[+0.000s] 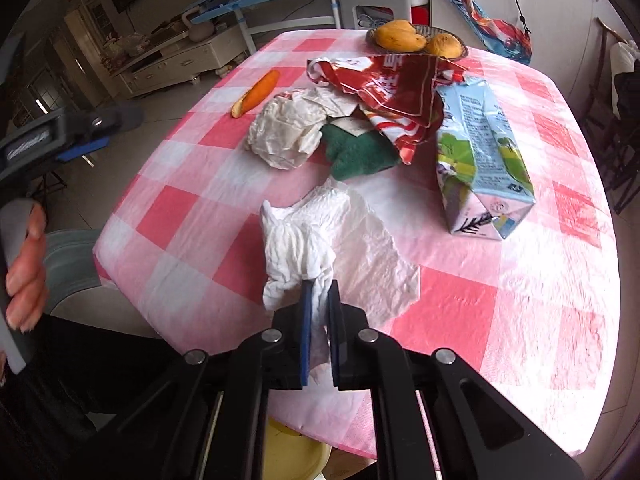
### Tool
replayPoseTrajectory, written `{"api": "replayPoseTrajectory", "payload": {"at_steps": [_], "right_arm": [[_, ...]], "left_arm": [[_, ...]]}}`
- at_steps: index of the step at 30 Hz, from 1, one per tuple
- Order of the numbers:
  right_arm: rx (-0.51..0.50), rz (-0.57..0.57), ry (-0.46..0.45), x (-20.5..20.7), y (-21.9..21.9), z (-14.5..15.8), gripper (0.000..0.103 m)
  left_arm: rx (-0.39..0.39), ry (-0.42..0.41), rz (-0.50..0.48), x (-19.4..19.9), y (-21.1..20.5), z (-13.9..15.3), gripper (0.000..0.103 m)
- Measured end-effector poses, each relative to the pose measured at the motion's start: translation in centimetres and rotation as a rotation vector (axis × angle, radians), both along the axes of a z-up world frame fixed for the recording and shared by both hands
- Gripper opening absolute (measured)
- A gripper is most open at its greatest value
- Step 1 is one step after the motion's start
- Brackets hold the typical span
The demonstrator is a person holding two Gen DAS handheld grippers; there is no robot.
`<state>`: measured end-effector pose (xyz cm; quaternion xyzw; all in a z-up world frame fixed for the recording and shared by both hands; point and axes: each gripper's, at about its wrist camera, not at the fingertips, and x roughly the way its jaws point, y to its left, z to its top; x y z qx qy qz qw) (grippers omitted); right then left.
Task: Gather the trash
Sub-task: 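Grasp the second white tissue with the right tool, then grasp the orange bread roll with the left tool while the right lifts the tissue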
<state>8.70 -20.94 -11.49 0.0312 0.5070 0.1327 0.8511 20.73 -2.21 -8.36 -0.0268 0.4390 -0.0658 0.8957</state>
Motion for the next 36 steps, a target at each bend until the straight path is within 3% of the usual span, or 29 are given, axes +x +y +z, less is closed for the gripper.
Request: {"api": "replayPoseTrajectory", "payload": {"at_steps": [1,3,5,9,11,15,17,20,22,23,27,29,36], "right_arm": [[-0.004,-0.005,-0.006,0.0,-0.1,0.0,0.014],[-0.012,-0.008,-0.024,0.0,-0.2,0.2,0.038],[-0.002,-0.002,-0.047,0.1,-0.2,0.5,0.05],[-0.016,0.014,-0.072,0.5,0.1,0.4,0.062],[-0.012,0.01,-0.065,1.1,0.1,0.0,0.062],[0.008,0.003,-0.059,1.7,-0.1,-0.5,0.063],[0.003,0.018,-0.062,1.7,0.3,-0.5,0.063],[-0.026,0.06,-0.074,1.5,1.4,-0.5,0.062],[-0.077,0.091,-0.095,1.1,2.5,-0.6,0.057],[-0.104,0.106,-0.109,1.1,3.0,-0.7,0.05],[-0.114,0.142,-0.127,0.5,3.8,-0.7,0.022],[-0.098,0.142,-0.122,0.4,3.7,-0.6,0.015],[0.036,0.066,-0.133,0.1,1.9,0.3,0.012]], "left_arm": [[0.022,-0.003,-0.01,1.2,-0.7,-0.3,0.083],[0.058,-0.001,-0.038,3.6,-2.2,-1.1,0.083],[0.074,0.014,-0.052,5.6,-3.2,-2.0,0.083],[0.107,0.04,-0.06,8.6,-4.6,-3.6,0.081],[0.14,0.045,-0.07,9.6,-5.1,-4.2,0.079],[0.132,0.089,-0.06,10.8,-4.7,-5.6,0.07],[0.126,0.096,-0.059,11.1,-4.3,-6.0,0.063],[0.139,0.083,-0.085,11.0,-4.3,-6.1,0.045],[0.13,0.08,-0.103,10.9,-4.2,-6.0,0.023],[0.107,0.089,-0.112,10.8,-4.1,-5.9,0.021],[0.013,0.118,-0.113,10.1,-2.8,-5.5,0.017],[-0.028,0.121,-0.105,9.4,-2.0,-4.9,0.017],[-0.09,0.061,-0.079,5.5,0.3,-1.5,0.017]]}}
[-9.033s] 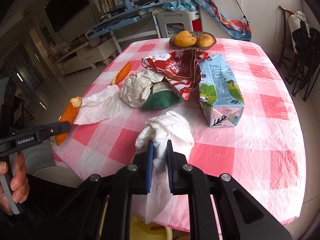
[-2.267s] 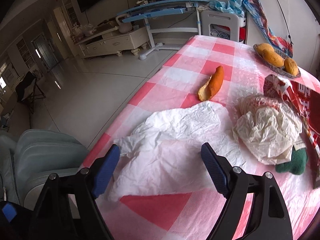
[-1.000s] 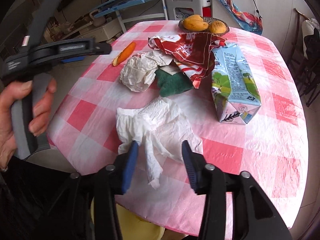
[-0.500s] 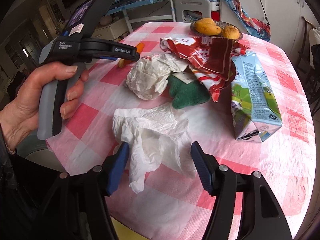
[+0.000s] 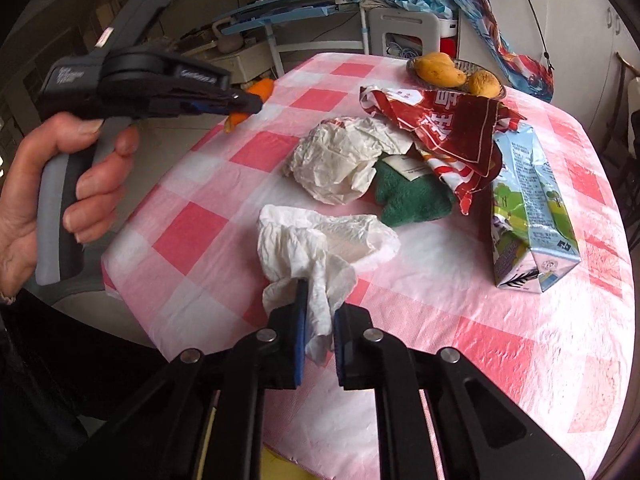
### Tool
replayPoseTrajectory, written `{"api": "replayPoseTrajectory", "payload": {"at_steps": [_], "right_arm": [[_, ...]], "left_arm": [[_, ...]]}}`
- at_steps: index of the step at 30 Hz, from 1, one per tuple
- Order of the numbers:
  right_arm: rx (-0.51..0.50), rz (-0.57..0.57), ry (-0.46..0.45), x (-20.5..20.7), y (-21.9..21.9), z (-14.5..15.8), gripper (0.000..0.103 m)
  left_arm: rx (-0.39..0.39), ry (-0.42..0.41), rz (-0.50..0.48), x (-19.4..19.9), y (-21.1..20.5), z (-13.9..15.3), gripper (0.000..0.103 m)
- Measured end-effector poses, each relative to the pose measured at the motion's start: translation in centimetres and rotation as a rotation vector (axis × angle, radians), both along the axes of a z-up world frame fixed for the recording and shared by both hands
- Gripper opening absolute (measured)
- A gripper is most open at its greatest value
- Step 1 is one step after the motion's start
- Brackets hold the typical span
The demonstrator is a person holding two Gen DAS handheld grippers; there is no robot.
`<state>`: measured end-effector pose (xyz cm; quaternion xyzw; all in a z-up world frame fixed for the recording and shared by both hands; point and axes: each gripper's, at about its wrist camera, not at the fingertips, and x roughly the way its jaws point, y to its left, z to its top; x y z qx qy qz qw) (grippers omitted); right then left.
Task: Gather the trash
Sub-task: 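Grasp the orange bread roll with the left tool while the right lifts the tissue, then carry the bread roll in the left tool and tissue in the right toward the bucket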
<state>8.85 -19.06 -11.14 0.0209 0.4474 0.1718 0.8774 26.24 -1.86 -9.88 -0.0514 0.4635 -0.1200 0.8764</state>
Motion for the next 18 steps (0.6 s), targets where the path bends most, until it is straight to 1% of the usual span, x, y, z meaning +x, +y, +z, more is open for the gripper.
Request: {"api": "replayPoseTrajectory", "payload": {"at_steps": [3,6,10,14,18], "right_arm": [[0.069,-0.037,-0.025,-0.4,-0.9,0.8,0.012],[0.137,-0.064,-0.061,-1.0,-1.7,1.6,0.012],[0.207,-0.078,-0.097,-2.2,-1.8,2.3,0.012],[0.239,-0.071,-0.111,-3.6,-1.1,2.4,0.012],[0.252,-0.06,-0.115,-5.0,-0.4,2.4,0.012]], "left_arm": [[-0.016,-0.04,0.013,-2.2,0.5,1.7,0.017],[-0.016,-0.079,0.028,-4.9,0.7,2.8,0.017],[0.02,-0.14,0.014,-8.9,0.1,3.8,0.017],[0.022,-0.157,-0.011,-12.1,-0.3,3.9,0.017],[0.043,-0.166,-0.025,-14.7,-0.7,3.6,0.017]]}}
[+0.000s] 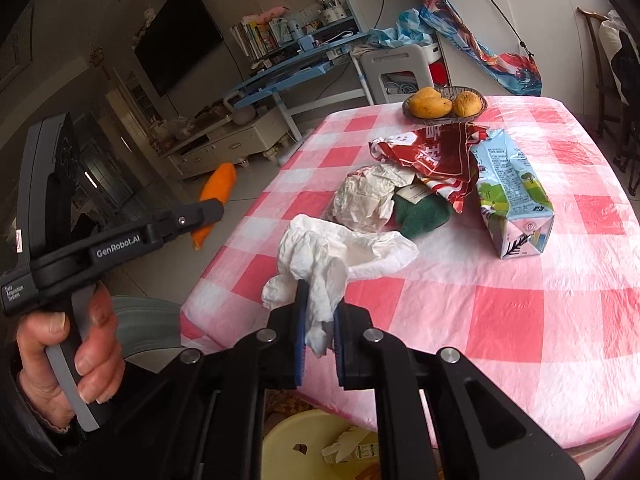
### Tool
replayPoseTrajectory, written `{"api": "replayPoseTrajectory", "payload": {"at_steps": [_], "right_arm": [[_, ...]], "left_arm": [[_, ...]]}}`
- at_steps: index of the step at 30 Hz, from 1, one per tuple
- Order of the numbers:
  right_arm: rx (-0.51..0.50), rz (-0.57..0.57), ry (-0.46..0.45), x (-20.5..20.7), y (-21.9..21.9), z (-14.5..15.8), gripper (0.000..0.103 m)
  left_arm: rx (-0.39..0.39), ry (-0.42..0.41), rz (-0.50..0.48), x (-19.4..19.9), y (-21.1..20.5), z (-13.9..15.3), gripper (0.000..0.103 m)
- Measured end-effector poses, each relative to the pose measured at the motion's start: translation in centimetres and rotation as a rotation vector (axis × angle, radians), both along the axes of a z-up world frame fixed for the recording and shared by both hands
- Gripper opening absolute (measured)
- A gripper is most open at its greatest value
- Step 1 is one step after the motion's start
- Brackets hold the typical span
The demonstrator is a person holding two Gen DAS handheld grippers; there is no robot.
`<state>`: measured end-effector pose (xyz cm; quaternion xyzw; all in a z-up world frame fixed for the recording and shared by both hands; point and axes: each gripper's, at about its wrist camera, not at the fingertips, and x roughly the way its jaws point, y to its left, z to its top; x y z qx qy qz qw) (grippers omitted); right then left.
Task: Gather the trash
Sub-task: 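Carry the bread roll in the left tool and tissue in the right toward the bucket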
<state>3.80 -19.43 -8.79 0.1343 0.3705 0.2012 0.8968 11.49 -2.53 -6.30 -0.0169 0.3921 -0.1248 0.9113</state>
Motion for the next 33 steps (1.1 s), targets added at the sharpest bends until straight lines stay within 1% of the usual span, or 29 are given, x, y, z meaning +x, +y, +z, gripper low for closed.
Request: {"api": "replayPoseTrajectory", "payload": {"at_steps": [6,14,22,33], "right_arm": [[0.013,0.0,-0.004,-1.8,0.3,-0.1,0.012],[0.028,-0.009,0.0,-3.8,0.2,-0.1,0.012],[0.015,0.001,0.006,-5.8,0.8,-0.3,0.012],[0.012,-0.002,0.028,-6.7,1.1,-0.8,0.012]], "left_arm": [[0.027,-0.012,-0.015,-3.0,-0.4,-0.6,0.017],[0.029,-0.025,-0.015,-5.5,-0.1,-0.8,0.017],[0.02,-0.045,-0.01,-6.6,0.5,-0.5,0.017],[0.016,-0.054,-0.009,-7.2,0.6,-0.3,0.017]]}}
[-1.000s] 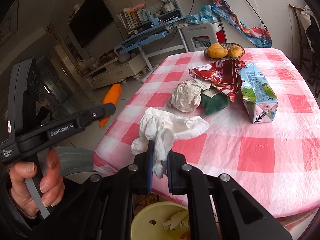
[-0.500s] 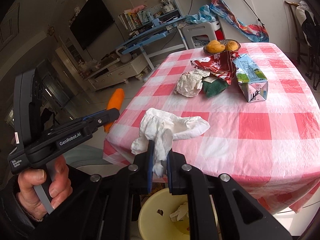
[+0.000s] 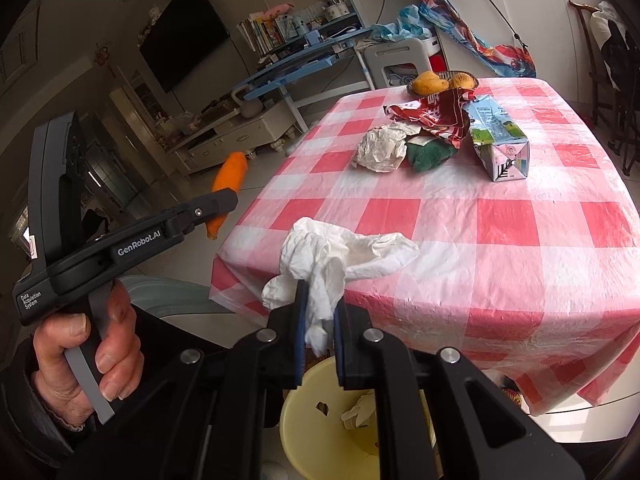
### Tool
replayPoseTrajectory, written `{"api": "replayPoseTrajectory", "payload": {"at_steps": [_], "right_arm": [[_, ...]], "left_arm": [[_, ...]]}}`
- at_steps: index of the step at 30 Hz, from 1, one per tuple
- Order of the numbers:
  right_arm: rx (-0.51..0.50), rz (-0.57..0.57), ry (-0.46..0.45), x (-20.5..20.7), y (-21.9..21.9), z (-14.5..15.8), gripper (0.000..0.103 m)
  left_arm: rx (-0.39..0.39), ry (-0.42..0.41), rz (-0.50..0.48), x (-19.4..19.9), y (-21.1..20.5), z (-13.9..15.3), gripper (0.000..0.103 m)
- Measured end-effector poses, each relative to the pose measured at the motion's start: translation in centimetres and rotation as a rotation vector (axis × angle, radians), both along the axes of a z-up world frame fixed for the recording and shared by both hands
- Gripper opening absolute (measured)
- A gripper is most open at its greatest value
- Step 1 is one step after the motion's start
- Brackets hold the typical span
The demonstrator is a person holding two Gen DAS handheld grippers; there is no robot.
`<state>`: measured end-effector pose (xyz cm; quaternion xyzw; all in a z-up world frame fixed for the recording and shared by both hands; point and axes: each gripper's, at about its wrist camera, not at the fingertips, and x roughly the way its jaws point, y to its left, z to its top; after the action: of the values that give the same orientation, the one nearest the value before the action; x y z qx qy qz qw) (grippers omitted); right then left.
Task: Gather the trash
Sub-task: 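Carry the bread roll in the left tool and tissue in the right toward the bucket, then open the right tool over the bucket while the left releases the bread roll into it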
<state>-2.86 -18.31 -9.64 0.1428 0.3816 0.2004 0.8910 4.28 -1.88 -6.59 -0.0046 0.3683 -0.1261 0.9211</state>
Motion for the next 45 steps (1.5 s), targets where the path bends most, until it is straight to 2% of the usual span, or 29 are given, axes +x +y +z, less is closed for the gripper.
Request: {"api": "replayPoseTrajectory", "payload": {"at_steps": [8,11,17,19,20,21,27,31,33,38,39,41,43,45], "right_arm": [[-0.022,0.033,0.046,-0.4,0.9,-0.9,0.012],[-0.059,0.068,0.112,-0.5,1.9,-2.1,0.012],[-0.151,0.15,0.309,-0.7,4.2,-6.3,0.012],[-0.188,0.165,0.331,-0.8,4.8,-6.9,0.023],[-0.205,0.162,0.329,-0.9,5.0,-6.9,0.039],[-0.212,0.153,0.32,-1.0,4.9,-6.8,0.05],[-0.166,0.049,0.251,-1.1,3.2,-5.4,0.06],[-0.138,-0.04,0.149,-1.1,2.0,-3.5,0.065],[-0.132,-0.09,0.097,-1.4,1.2,-2.7,0.071],[-0.096,-0.22,0.013,-1.9,-1.2,-1.1,0.075],[-0.086,-0.243,0.004,-1.8,-1.5,-1.0,0.077],[-0.063,-0.28,-0.005,-1.8,-2.3,-0.6,0.077],[-0.051,-0.305,-0.01,-1.8,-2.6,-0.5,0.078],[-0.051,-0.317,-0.015,-2.0,-2.9,-0.2,0.079]], "left_arm": [[0.0,0.0,0.0,-0.1,0.0,0.0,0.017],[0.0,0.0,-0.001,-0.2,0.0,-0.1,0.017],[0.0,0.002,-0.002,-0.5,0.0,0.0,0.017],[0.002,0.006,-0.005,-0.7,0.0,-0.1,0.017],[0.005,0.007,-0.007,-1.0,-0.1,-0.2,0.017],[0.006,0.009,-0.008,-1.2,-0.1,-0.2,0.017],[0.029,0.028,-0.028,-2.9,-0.7,-1.2,0.017],[0.052,0.059,-0.053,-3.8,-1.5,-2.2,0.017],[0.073,0.08,-0.07,-4.3,-2.1,-2.9,0.017],[0.122,0.205,-0.13,-5.7,-3.2,-5.6,0.018],[0.134,0.238,-0.148,-5.9,-3.5,-6.3,0.021],[0.167,0.245,-0.153,-6.6,-3.9,-6.8,0.028],[0.179,0.21,-0.142,-6.9,-4.0,-6.4,0.051],[0.163,0.165,-0.114,-7.0,-3.6,-5.5,0.062]]}}
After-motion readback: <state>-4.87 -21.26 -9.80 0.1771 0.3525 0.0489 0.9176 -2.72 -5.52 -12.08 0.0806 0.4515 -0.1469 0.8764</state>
